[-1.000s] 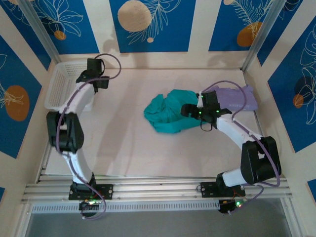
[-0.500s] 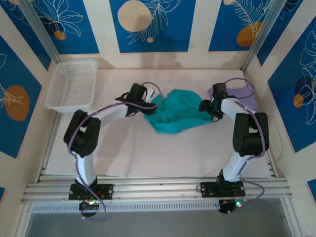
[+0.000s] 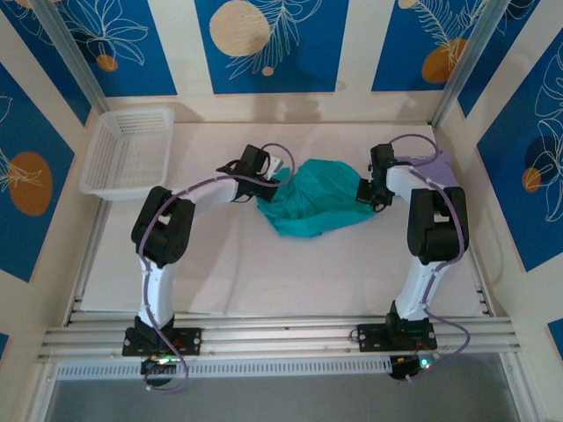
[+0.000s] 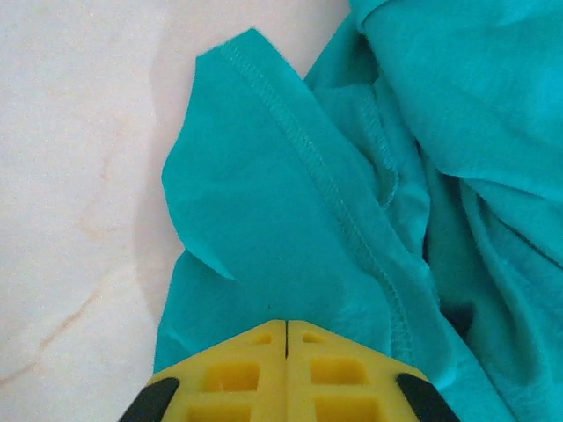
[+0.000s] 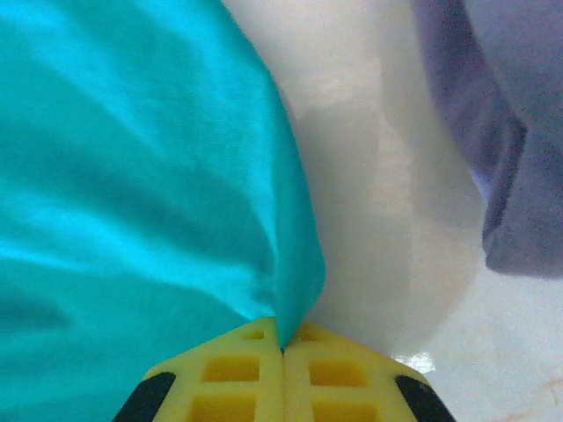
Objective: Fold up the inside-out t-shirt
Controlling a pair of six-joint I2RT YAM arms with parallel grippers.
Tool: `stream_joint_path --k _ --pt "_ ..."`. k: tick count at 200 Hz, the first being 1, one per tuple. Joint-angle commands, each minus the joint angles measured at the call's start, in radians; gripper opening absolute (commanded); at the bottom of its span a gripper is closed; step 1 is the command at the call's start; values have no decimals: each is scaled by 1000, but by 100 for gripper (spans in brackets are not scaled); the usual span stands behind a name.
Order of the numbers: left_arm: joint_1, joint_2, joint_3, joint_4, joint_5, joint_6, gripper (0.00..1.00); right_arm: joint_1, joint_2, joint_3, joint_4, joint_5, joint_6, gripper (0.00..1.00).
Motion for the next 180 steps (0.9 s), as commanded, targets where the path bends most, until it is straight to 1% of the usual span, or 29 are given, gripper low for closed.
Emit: stream_joint_path --k 1,24,58,80,97,120,143,167,180 --pt "8 -114 9 15 -25 -8 0 13 -169 28 -6 -66 -47 0" --pt "44 -294 -50 81 -43 -40 0 18 -374 22 15 -138 -54 0" --pt "149 -597 -121 178 -25 -140 0 14 -661 39 87 -272 -43 0" --pt "206 -753 -134 212 -17 -198 0 15 -768 88 119 -330 -23 0" --pt "217 -856 -138 233 -38 -209 0 17 -812 145 123 -362 -7 0" --pt "217 -961 -110 211 -64 -203 0 22 -855 216 127 -415 13 0" --pt "217 -1040 -84 174 -115 -182 0 27 -909 244 136 -415 19 0" --pt "221 -1058 -85 128 -252 -125 0 27 -967 206 162 -328 11 0" --pt "232 -1024 -90 98 -286 -114 0 26 -972 175 174 -295 12 0"
